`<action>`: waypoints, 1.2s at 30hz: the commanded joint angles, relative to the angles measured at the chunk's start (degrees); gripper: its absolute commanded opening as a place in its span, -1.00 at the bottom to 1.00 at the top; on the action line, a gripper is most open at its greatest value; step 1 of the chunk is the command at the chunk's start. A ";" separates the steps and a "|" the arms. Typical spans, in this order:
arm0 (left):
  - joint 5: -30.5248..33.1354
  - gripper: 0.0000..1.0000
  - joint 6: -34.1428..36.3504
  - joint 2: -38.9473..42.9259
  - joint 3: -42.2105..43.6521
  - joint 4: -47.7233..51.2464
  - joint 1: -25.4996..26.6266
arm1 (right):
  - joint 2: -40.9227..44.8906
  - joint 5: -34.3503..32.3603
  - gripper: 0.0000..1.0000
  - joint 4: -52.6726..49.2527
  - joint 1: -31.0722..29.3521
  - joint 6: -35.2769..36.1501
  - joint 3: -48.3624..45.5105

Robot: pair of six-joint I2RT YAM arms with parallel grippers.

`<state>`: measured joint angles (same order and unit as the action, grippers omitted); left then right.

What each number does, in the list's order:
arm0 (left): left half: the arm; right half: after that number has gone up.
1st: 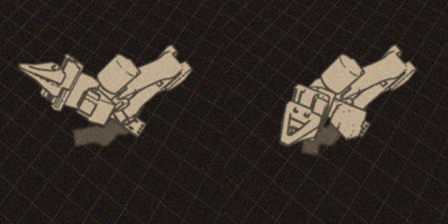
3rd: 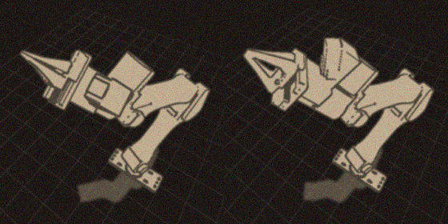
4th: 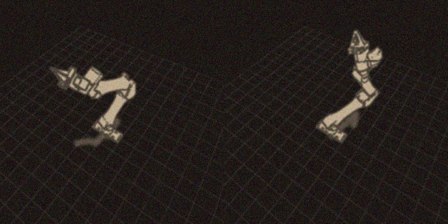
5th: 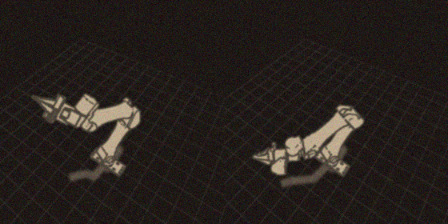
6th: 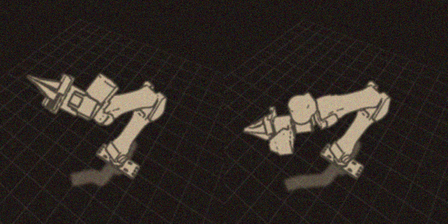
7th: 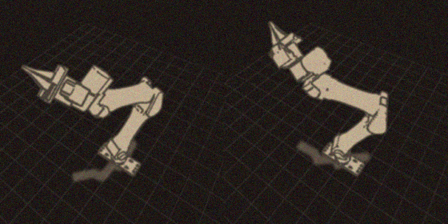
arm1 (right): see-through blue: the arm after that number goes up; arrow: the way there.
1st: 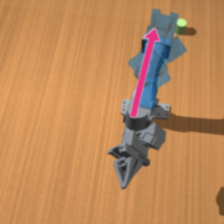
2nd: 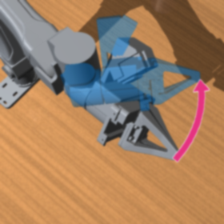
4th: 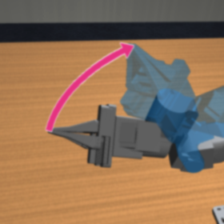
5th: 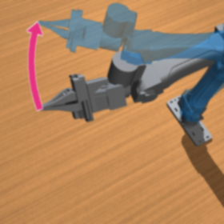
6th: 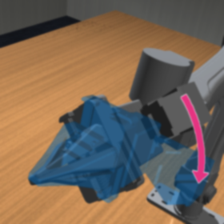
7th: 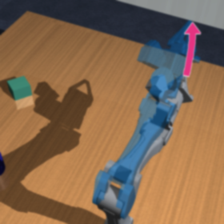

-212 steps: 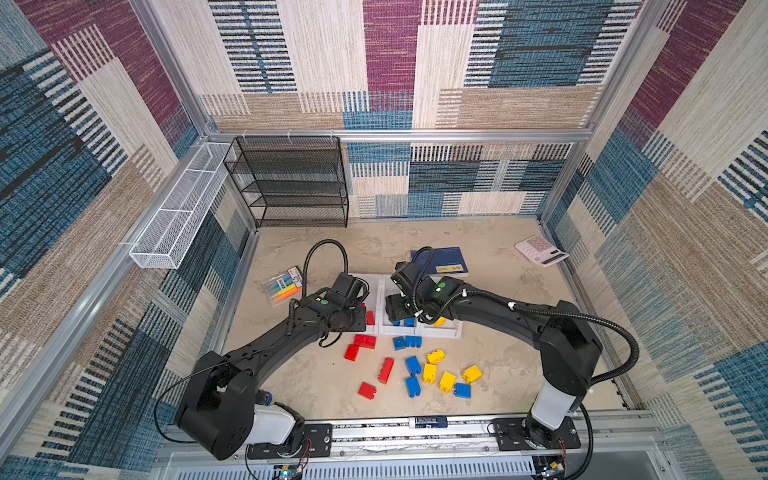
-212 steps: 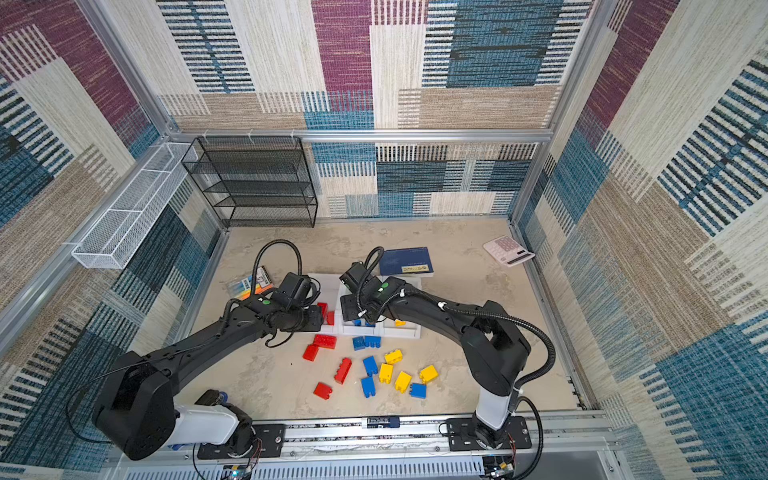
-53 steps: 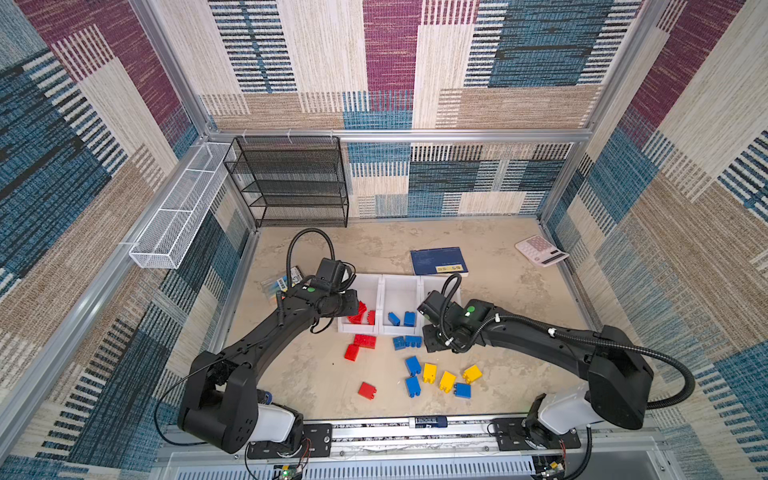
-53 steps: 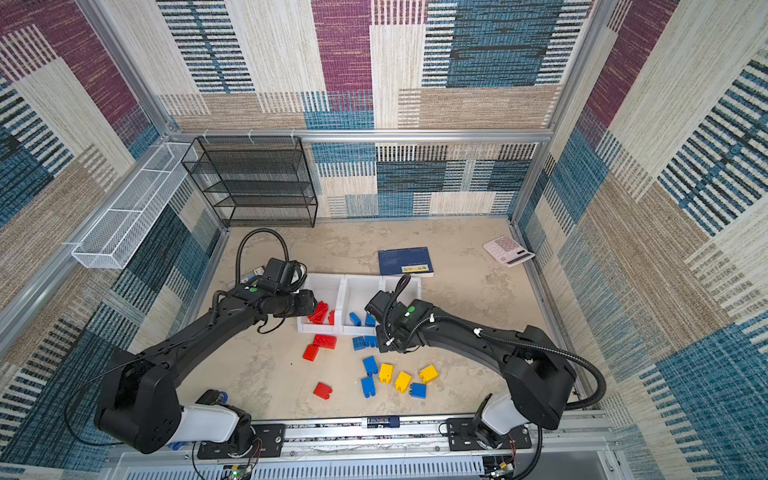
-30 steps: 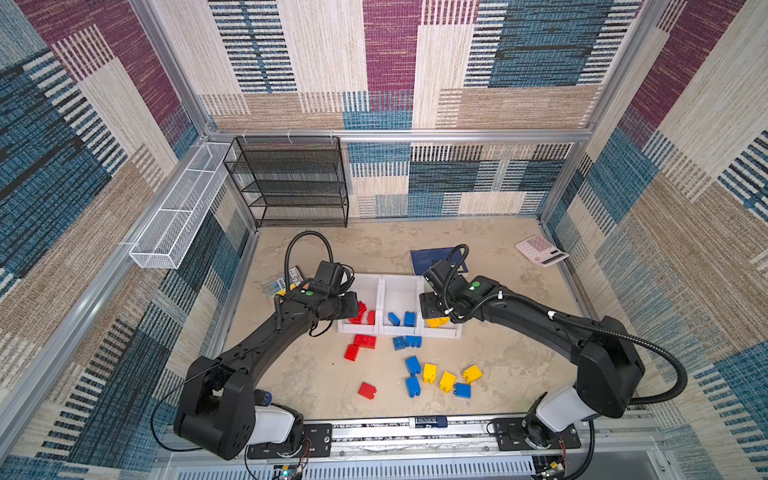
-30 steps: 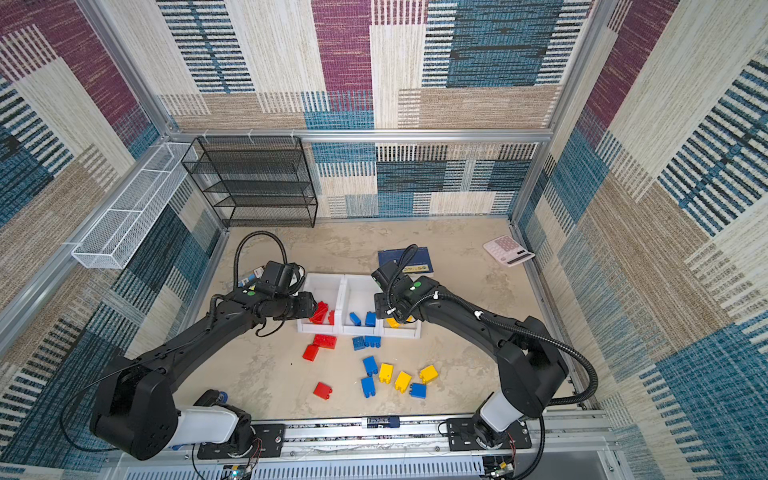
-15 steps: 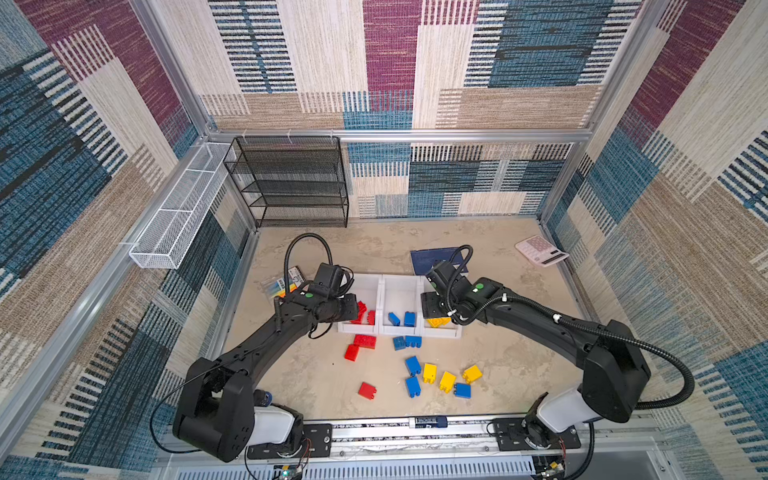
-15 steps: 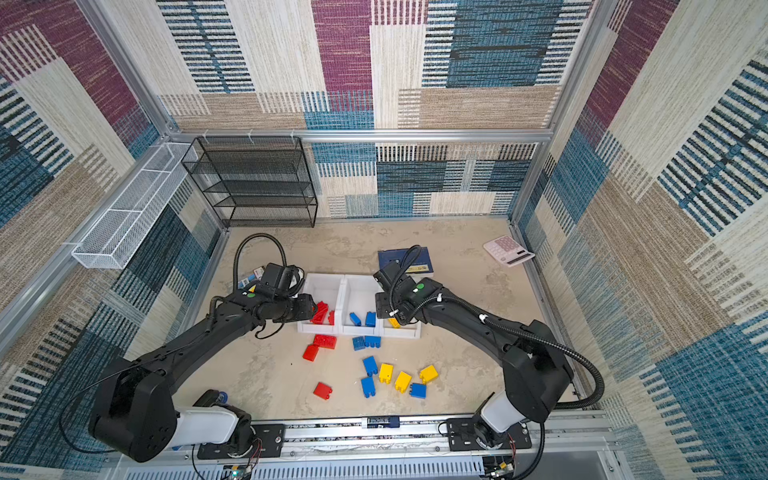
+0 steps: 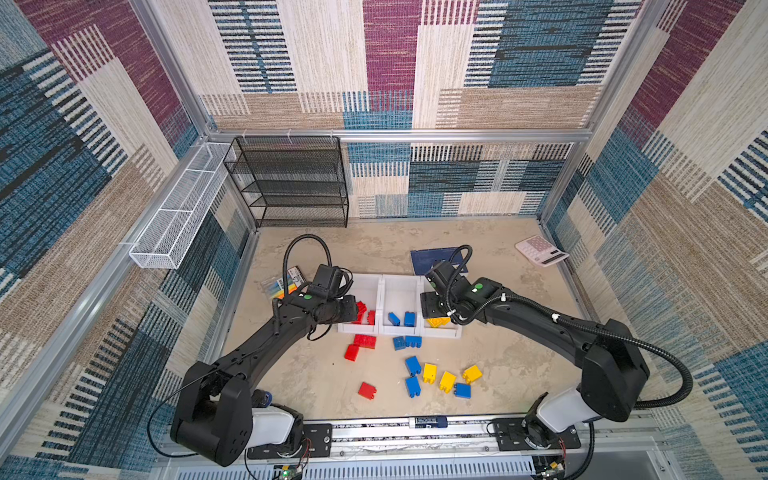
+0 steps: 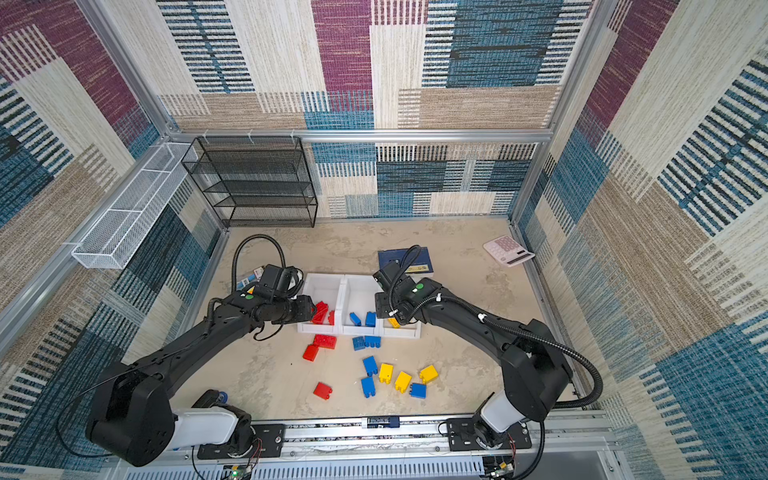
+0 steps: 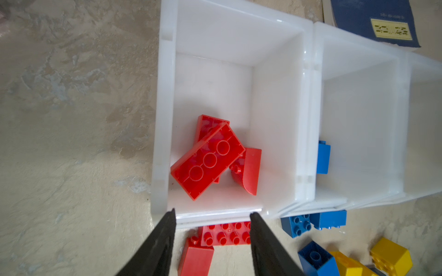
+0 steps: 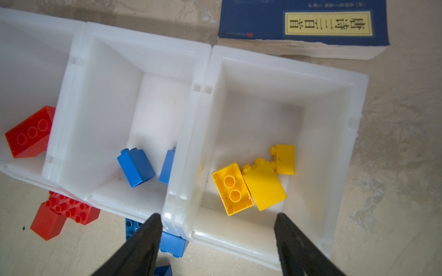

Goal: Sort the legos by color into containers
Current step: 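Move the left gripper down toward the red bricks before the bins, then close the left gripper on a small red brick and lift it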

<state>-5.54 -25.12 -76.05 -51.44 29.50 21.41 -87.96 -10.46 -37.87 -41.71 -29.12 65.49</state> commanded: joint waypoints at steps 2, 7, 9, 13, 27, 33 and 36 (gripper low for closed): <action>-1.67 0.06 -1.46 2.53 1.69 2.86 0.21 | -0.69 0.32 0.54 2.75 -0.03 -0.76 -0.06; -2.02 0.05 -2.64 6.10 5.20 4.36 1.39 | -1.39 0.73 0.54 3.89 -0.03 -0.74 -0.19; -2.19 0.04 -3.28 7.00 6.60 4.81 2.36 | -1.61 0.81 0.54 4.18 -0.03 -0.69 -0.28; -2.11 0.04 -4.40 7.33 9.67 4.87 4.96 | -2.12 1.19 0.54 4.78 0.05 -0.84 -0.27; 5.58 0.03 -2.65 0.13 9.40 4.96 10.82 | -0.50 0.79 0.54 4.63 0.05 -2.24 -1.58; 6.43 0.03 -1.41 -2.62 8.86 4.48 11.53 | -0.19 0.81 0.54 4.73 0.05 -2.78 -2.01; 7.07 0.03 -1.32 -3.79 8.93 4.52 12.42 | -0.19 0.79 0.54 4.73 0.03 -2.90 -1.95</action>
<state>0.03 -27.42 -79.13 -42.19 34.02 33.28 -88.49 -9.45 -34.17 -41.65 -31.27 63.48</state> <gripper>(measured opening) 0.516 0.771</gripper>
